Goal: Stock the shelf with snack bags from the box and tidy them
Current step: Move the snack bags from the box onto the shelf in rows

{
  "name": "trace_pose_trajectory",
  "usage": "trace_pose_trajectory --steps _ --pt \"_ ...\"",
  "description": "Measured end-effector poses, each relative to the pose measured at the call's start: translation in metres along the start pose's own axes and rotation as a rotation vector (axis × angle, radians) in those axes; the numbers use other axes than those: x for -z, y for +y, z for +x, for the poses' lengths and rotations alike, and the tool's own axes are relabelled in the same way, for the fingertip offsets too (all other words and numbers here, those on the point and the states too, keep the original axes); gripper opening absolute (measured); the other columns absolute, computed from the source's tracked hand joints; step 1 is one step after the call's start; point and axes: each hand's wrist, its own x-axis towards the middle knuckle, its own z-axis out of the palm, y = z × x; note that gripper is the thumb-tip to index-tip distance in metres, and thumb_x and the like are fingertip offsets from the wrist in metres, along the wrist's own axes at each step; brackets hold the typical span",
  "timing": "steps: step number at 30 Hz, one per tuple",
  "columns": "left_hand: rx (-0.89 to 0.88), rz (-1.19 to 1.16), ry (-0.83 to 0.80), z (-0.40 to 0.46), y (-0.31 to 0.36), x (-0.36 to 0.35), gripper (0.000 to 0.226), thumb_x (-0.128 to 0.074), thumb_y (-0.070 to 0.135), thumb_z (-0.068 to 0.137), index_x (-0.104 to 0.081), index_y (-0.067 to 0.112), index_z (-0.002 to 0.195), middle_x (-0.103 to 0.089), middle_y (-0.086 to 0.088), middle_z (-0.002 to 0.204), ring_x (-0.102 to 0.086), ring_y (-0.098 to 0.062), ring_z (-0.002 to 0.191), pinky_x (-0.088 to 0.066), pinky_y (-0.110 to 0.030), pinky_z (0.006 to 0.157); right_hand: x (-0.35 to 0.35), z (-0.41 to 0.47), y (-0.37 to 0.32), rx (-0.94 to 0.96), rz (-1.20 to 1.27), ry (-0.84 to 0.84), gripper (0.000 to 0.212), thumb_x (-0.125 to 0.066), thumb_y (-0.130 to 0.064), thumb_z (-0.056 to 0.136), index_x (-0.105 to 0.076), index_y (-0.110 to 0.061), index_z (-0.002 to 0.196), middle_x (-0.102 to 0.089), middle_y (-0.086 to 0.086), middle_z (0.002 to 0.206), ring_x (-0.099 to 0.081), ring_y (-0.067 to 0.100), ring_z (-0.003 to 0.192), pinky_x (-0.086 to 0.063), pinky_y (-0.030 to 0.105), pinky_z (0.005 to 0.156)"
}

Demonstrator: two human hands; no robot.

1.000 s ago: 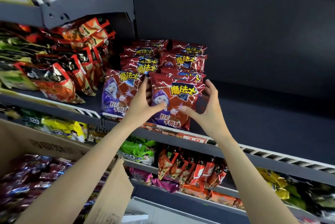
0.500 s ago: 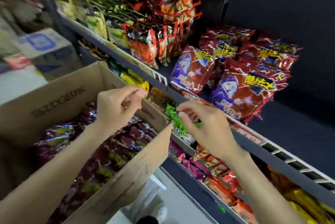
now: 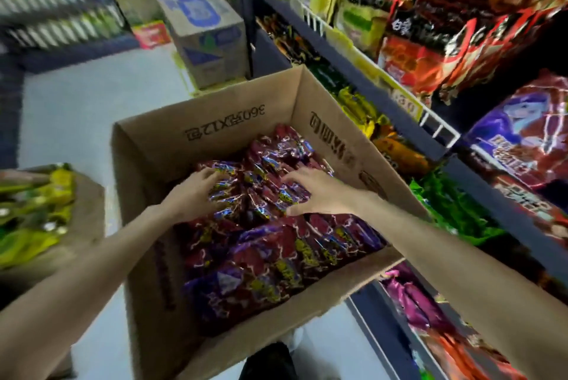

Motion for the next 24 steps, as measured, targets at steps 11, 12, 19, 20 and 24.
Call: trace_pose_trajectory --steps 11,12,19,20,24 --pt "-0.134 0.153 -0.45 0.016 -0.019 -0.016 0.102 -0.064 0.07 0.066 -0.005 0.044 0.145 -0.008 -0.004 0.155 -0.015 -0.03 0.14 -0.03 -0.046 0.11 -0.054 0.04 -0.006 0.116 -0.339 -0.281 0.074 -0.067 -0.052 0.08 -0.034 -0.026 0.141 -0.057 0.0 0.129 -0.055 0.021 0.115 -0.046 0.036 0.087" --pt "-0.15 0.213 -0.432 0.016 -0.017 -0.018 0.1 -0.064 0.067 0.07 -0.005 0.042 0.146 -0.008 -0.007 0.155 -0.017 -0.032 0.139 -0.032 -0.044 0.108 -0.053 0.042 -0.006 0.11 -0.318 -0.282 0.07 -0.067 -0.05 0.081 -0.037 -0.026 0.139 -0.059 0.0 0.125 -0.056 0.02 0.112 -0.046 0.036 0.086" --pt "-0.255 0.349 -0.229 0.013 -0.008 -0.02 0.081 -0.063 0.049 0.081 -0.02 0.027 0.146 -0.02 -0.01 0.149 -0.027 -0.027 0.134 -0.047 -0.035 0.093 -0.017 0.043 -0.006 0.04 -0.16 -0.222 0.049 -0.072 -0.035 0.08 -0.052 -0.033 0.126 -0.062 -0.016 0.095 -0.055 0.007 0.09 -0.044 0.03 0.08" --pt "-0.264 0.349 -0.221 0.011 -0.006 -0.021 0.079 -0.063 0.047 0.082 -0.022 0.025 0.145 -0.022 -0.01 0.147 -0.03 -0.026 0.132 -0.048 -0.033 0.09 -0.011 0.04 -0.001 0.014 -0.112 -0.232 0.049 -0.073 -0.03 0.08 -0.053 -0.033 0.125 -0.064 -0.013 0.102 -0.055 0.006 0.092 -0.045 0.03 0.082" --pt "-0.244 0.3 -0.263 0.005 -0.005 -0.023 0.08 -0.065 0.046 0.081 -0.023 0.02 0.144 -0.028 -0.009 0.146 -0.04 -0.023 0.127 -0.048 -0.032 0.088 -0.01 0.028 0.022 -0.093 -0.035 -0.273 0.063 -0.075 -0.017 0.078 -0.047 -0.03 0.133 -0.058 -0.003 0.124 -0.053 0.014 0.113 -0.043 0.035 0.098"
